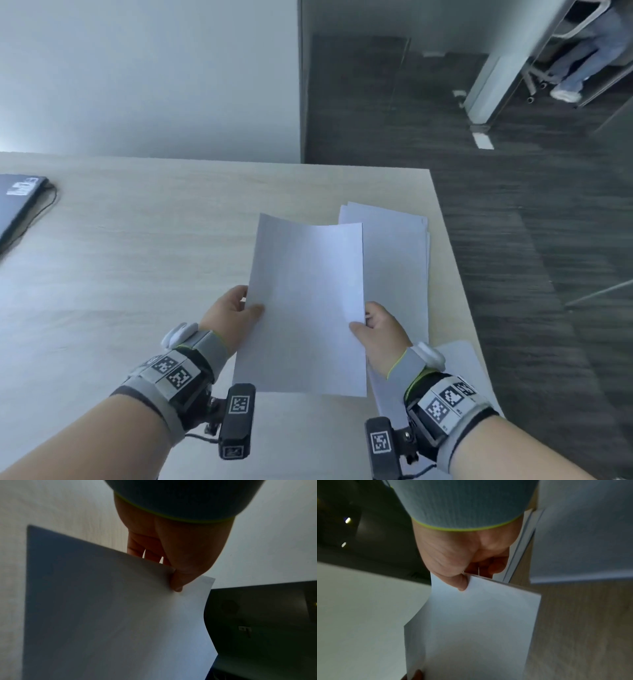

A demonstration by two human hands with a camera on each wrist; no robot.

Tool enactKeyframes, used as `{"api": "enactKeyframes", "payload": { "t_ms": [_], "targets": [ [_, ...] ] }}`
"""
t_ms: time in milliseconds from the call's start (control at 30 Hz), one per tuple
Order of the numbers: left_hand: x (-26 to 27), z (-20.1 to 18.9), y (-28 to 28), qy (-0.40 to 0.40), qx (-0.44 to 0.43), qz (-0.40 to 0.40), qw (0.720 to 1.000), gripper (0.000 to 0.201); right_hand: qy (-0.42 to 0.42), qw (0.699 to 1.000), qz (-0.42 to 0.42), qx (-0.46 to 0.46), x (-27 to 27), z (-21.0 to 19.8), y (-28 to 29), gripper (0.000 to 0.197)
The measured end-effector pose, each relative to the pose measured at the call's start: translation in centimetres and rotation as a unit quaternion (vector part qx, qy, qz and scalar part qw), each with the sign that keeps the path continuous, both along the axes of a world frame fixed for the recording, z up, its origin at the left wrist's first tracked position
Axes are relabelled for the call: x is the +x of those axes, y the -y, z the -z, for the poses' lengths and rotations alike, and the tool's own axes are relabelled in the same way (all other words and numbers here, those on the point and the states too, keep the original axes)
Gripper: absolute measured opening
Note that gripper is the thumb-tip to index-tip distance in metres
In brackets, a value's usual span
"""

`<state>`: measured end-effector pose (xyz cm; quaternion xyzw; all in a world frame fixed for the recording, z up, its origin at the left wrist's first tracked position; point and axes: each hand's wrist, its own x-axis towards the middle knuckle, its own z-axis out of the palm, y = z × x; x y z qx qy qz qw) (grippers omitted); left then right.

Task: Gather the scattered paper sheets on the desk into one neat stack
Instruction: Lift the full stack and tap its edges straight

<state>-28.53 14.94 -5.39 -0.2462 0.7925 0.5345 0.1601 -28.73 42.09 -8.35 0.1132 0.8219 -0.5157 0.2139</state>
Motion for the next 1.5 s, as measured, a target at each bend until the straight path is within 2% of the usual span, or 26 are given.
{"api": "enactKeyframes", "payload": {
  "t_ms": [167,233,333,433,533,667,833,933,1000,1100,1167,1267,1333,1400,1500],
  "targets": [
    [-4.4,1.6,-6.2,0.009,0.008,0.042,0.999,0.017,-0.013,0.994,0.107,0.021,-1.7,0.1,-5.5,0.003],
    [-6.0,1.8,-8.4,0.001,0.012,0.045,0.999,0.016,-0.022,0.988,0.147,0.031,-2.6,0.2,-7.2,0.018],
    [-8.4,2.2,-11.1,-0.001,0.001,0.057,0.998,0.018,-0.026,0.982,0.177,0.06,-4.5,0.3,-9.1,0.026],
    [-9.9,2.8,-12.0,0.007,-0.018,0.055,0.998,0.033,-0.011,0.986,0.151,0.075,-5.7,0.5,-10.3,0.033],
    [-10.7,3.7,-12.4,0.027,-0.098,0.067,0.993,0.053,0.017,0.981,0.133,0.14,-6.0,1.9,-12.5,0.039],
    [-10.4,4.5,-13.1,0.034,-0.141,0.066,0.987,0.037,0.005,0.953,0.198,0.228,-6.1,4.3,-15.2,0.041],
    [-10.5,5.5,-15.0,0.024,-0.13,0.098,0.986,0.025,0.05,0.943,0.196,0.264,-7.9,4.9,-16.3,0.067],
    [-11.2,5.3,-16.5,0.025,-0.087,0.111,0.99,0.025,0.105,0.956,0.224,0.16,-9.1,5.3,-16.7,0.082],
    [-12.0,5.1,-17.6,0.032,-0.045,0.118,0.991,0.028,0.123,0.95,0.274,0.084,-9.7,5.9,-17.3,0.077],
    [-13.1,5.0,-18.7,0.039,0.006,0.135,0.99,0.044,0.123,0.941,0.314,0.037,-10.1,6.3,-17.7,0.049],
    [-14.0,5.3,-19.3,0.061,0.032,0.167,0.983,0.048,0.113,0.936,0.334,0.006,-10.6,6.2,-17.7,0.038],
    [-14.9,6.3,-19.1,0.099,0.044,0.229,0.967,0.046,0.059,0.937,0.344,-0.006,-11.0,5.4,-17.6,0.023],
    [-15.1,6.4,-18.7,0.105,0.044,0.234,0.965,0.045,0.005,0.941,0.338,0.014,-11.2,4.6,-17.5,0.014],
    [-14.8,5.9,-18.5,0.09,0.041,0.214,0.972,0.039,-0.039,0.948,0.313,0.04,-11.2,3.4,-16.8,0.016],
    [-14.3,5.4,-17.5,0.06,-0.012,0.172,0.983,0.038,-0.085,0.961,0.261,0.037,-11.4,2.0,-15.2,0.023]
  ]
}}
